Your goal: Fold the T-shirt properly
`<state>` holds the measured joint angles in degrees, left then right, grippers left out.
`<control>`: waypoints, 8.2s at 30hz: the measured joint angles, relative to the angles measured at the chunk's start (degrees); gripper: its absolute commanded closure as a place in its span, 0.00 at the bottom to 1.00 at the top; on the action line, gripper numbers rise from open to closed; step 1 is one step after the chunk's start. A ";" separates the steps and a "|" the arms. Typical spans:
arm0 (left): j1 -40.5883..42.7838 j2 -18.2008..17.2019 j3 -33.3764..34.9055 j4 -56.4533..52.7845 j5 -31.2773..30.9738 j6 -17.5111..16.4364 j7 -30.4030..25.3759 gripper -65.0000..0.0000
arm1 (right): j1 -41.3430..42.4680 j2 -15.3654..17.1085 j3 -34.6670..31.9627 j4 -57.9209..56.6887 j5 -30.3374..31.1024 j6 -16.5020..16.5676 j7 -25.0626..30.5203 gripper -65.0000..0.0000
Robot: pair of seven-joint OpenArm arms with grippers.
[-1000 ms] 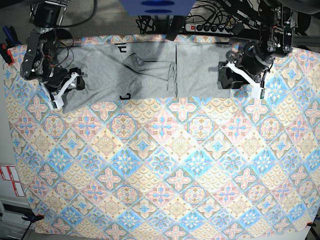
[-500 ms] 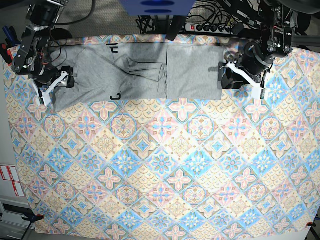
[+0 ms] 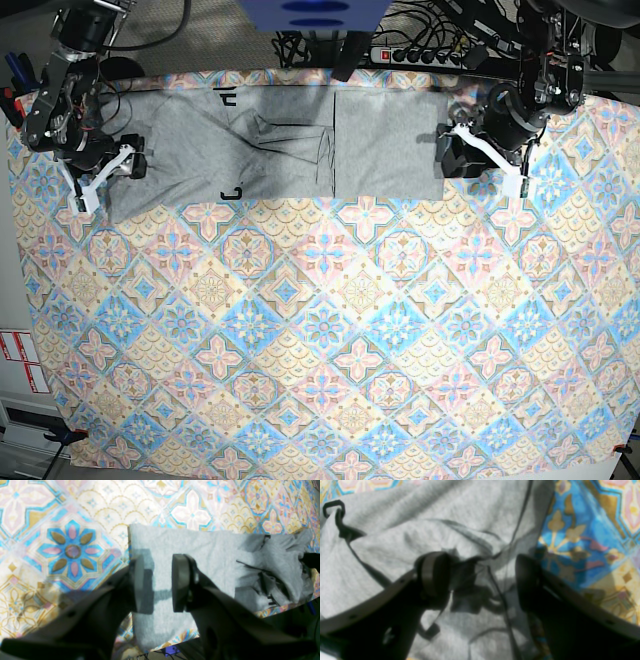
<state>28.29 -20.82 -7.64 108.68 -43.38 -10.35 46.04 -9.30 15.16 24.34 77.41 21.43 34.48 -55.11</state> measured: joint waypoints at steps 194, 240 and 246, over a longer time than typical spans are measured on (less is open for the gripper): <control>0.79 1.77 -10.97 -2.29 -1.66 -0.02 0.00 0.71 | 9.18 -3.74 -52.94 28.65 17.90 4.94 -3.10 1.00; 0.44 1.73 -10.71 -2.29 -1.44 0.02 -0.20 0.71 | 8.76 -2.32 -46.12 20.17 4.70 5.33 -0.79 0.80; 0.35 3.37 -10.71 -2.32 -1.46 -0.02 0.04 0.71 | 8.50 -2.25 -50.99 18.14 4.42 5.31 -1.03 0.80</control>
<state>28.64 -17.45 -18.35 106.37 -44.84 -10.37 46.09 -0.80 12.91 -26.65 95.55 25.85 39.79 -56.14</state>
